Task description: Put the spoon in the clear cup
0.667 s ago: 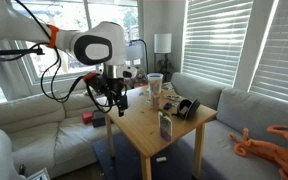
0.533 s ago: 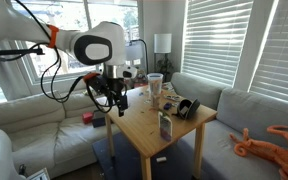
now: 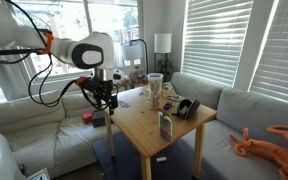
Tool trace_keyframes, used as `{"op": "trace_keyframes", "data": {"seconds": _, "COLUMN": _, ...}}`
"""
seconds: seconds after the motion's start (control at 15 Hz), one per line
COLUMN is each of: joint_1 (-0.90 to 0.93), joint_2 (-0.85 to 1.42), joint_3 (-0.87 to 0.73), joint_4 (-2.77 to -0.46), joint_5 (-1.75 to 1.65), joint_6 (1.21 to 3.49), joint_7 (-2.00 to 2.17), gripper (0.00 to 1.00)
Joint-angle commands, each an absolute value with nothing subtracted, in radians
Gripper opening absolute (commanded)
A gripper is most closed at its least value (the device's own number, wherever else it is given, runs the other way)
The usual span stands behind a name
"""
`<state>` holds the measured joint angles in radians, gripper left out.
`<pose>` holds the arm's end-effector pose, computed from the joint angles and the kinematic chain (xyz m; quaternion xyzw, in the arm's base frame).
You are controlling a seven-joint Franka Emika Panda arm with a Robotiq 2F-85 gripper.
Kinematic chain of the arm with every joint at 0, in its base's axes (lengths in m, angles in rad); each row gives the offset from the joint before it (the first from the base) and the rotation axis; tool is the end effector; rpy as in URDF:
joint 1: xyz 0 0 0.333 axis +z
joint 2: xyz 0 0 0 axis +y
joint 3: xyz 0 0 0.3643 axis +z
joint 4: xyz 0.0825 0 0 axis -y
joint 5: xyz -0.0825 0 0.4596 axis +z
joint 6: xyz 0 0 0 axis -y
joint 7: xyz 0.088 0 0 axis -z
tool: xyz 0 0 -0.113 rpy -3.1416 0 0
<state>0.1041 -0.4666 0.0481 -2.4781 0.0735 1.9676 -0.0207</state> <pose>0.4378 0.0728 0.4571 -0.9971 -0.0686 0.0234 0.0213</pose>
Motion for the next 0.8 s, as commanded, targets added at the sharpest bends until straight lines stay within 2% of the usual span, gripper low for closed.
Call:
{"op": "trace_keyframes", "data": {"seconds": 0.0, "joint_1": 0.198, "joint_2": -0.395, "joint_3": 0.195, "joint_4": -2.467, "joint_5": 0.050, "joint_6": 2.079, "joint_7": 0.020, "gripper": 1.00}}
{"op": "trace_keyframes", "data": {"seconds": 0.2, "joint_1": 0.228, "joint_2": -0.280, "joint_3": 0.276, "joint_4": -2.381, "joint_5": -0.048, "joint_6": 2.158, "joint_7": 0.010, "gripper": 1.00}}
{"op": "trace_keyframes", "data": {"seconds": 0.4, "joint_1": 0.226, "joint_2": -0.191, "joint_3": 0.274, "joint_4": -2.338, "joint_5": -0.151, "joint_6": 2.320, "joint_7": -0.079, "gripper": 1.00}}
{"op": "trace_keyframes", "data": {"seconds": 0.47, "joint_1": 0.240, "joint_2": -0.270, "joint_3": 0.280, "joint_4": -2.391, "joint_5": -0.108, "joint_6": 2.255, "joint_7": -0.009, "gripper": 1.00}}
{"op": "trace_keyframes", "data": {"seconds": 0.73, "joint_1": 0.233, "joint_2": -0.192, "joint_3": 0.266, "joint_4": -2.350, "joint_5": -0.134, "joint_6": 2.317, "joint_7": -0.066, "gripper": 1.00}}
